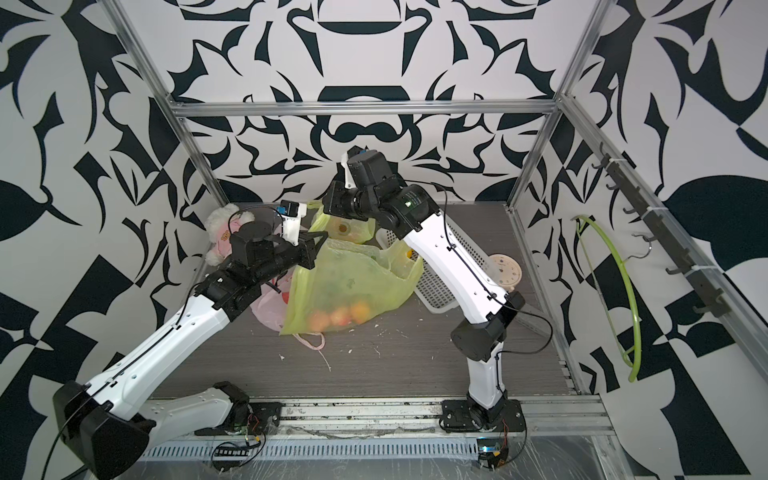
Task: Place the peach into a plastic bag & tie a knot
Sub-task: Adjust the plastic bag at the center of the board, then cross the plastic bag at the center of the board.
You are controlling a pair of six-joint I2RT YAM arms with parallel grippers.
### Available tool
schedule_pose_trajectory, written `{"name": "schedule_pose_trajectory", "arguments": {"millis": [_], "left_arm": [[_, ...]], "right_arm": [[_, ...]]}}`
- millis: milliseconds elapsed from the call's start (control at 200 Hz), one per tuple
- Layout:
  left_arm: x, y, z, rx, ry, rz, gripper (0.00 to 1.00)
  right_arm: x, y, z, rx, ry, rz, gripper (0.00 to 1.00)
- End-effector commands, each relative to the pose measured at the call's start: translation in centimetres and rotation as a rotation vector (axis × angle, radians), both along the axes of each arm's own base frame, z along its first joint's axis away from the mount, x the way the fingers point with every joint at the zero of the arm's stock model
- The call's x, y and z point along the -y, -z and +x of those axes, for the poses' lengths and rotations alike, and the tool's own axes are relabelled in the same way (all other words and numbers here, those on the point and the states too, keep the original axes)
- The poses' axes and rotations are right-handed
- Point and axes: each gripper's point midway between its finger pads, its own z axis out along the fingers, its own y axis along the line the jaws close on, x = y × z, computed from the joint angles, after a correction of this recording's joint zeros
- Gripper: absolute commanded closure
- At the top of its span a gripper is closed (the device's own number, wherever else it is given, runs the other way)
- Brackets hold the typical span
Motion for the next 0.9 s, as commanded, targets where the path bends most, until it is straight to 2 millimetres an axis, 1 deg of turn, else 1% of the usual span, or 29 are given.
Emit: {"name": "schedule_pose_trajectory", "arguments": {"millis": [0, 40, 65, 115, 160, 200, 215, 235, 300, 330, 340, 345, 390, 435, 475, 510, 545, 605, 665, 705, 735, 895], "left_arm": [[0.3, -0.1, -0.5, -0.006, 0.036, 0.001, 1.0], [0.3, 0.0, -0.3, -0.016, 0.038, 0.007, 1.0], [0.2, 0.1, -0.2, -0.025, 0.039, 0.012, 1.0], [0.1, 0.1, 0.2, -0.044, 0.042, 0.015, 1.0], [0.0, 0.2, 0.5, -0.053, 0.042, 0.016, 1.0], [-0.2, 0.1, 0.8, -0.057, 0.04, 0.013, 1.0], [-0.2, 0.1, 0.9, -0.056, 0.04, 0.012, 1.0], [-0.3, 0.0, 1.0, -0.057, 0.04, 0.009, 1.0], [-0.6, -0.2, 1.4, -0.06, 0.038, 0.002, 1.0], [-0.7, -0.3, 1.5, -0.06, 0.04, 0.0, 1.0], [-0.7, -0.2, 1.5, -0.062, 0.04, -0.001, 1.0], [-0.8, -0.3, 1.5, -0.061, 0.04, -0.001, 1.0], [-0.9, -0.4, 1.6, -0.064, 0.043, -0.004, 1.0], [-0.9, -0.5, 1.6, -0.067, 0.048, -0.005, 1.0], [-0.9, -0.5, 1.6, -0.068, 0.051, -0.007, 1.0], [-1.0, -0.6, 1.6, -0.069, 0.051, -0.007, 1.0], [-1.0, -0.6, 1.6, -0.07, 0.054, -0.008, 1.0], [-1.0, -0.5, 1.6, -0.073, 0.055, -0.008, 1.0], [-0.9, -0.5, 1.5, -0.078, 0.062, -0.008, 1.0], [-0.9, -0.5, 1.5, -0.081, 0.063, -0.008, 1.0], [-0.9, -0.5, 1.5, -0.082, 0.064, -0.009, 1.0], [-0.8, -0.5, 1.4, -0.088, 0.068, -0.016, 1.0]], "right_arm": [[2.1, -4.6, 0.4, 0.11, 0.019, 0.089, 1.0], [3.0, -4.8, 0.6, 0.115, 0.012, 0.078, 1.0], [3.7, -4.6, 0.8, 0.116, 0.014, 0.059, 0.93], [5.8, -4.3, 0.9, 0.126, 0.03, 0.004, 0.76], [7.8, -4.0, 0.6, 0.137, 0.049, -0.051, 0.59], [9.9, -3.7, 0.5, 0.143, 0.072, -0.093, 0.48], [10.7, -3.4, 0.3, 0.141, 0.08, -0.109, 0.39], [11.8, -3.3, 0.1, 0.142, 0.093, -0.127, 0.34], [15.5, -2.5, -0.8, 0.141, 0.14, -0.175, 0.27], [17.2, -2.0, -1.1, 0.134, 0.167, -0.194, 0.27], [17.8, -1.9, -1.3, 0.134, 0.175, -0.2, 0.26], [18.2, -2.3, -1.6, 0.144, 0.182, -0.196, 0.26], [20.6, -1.7, -2.3, 0.132, 0.221, -0.222, 0.26], [22.4, -0.9, -3.0, 0.118, 0.247, -0.248, 0.27], [23.4, -0.2, -3.6, 0.107, 0.258, -0.267, 0.29], [23.8, 0.3, -4.1, 0.097, 0.252, -0.277, 0.31], [23.6, 0.8, -4.5, 0.087, 0.23, -0.278, 0.31], [22.5, 1.5, -5.1, 0.063, 0.163, -0.251, 0.29], [21.7, 2.5, -5.1, 0.03, 0.117, -0.237, 0.26], [20.8, 2.7, -5.3, 0.017, 0.078, -0.196, 0.24], [20.5, 3.0, -5.3, 0.008, 0.063, -0.187, 0.24], [20.3, 3.3, -4.9, 0.013, 0.069, -0.168, 0.23]]}}
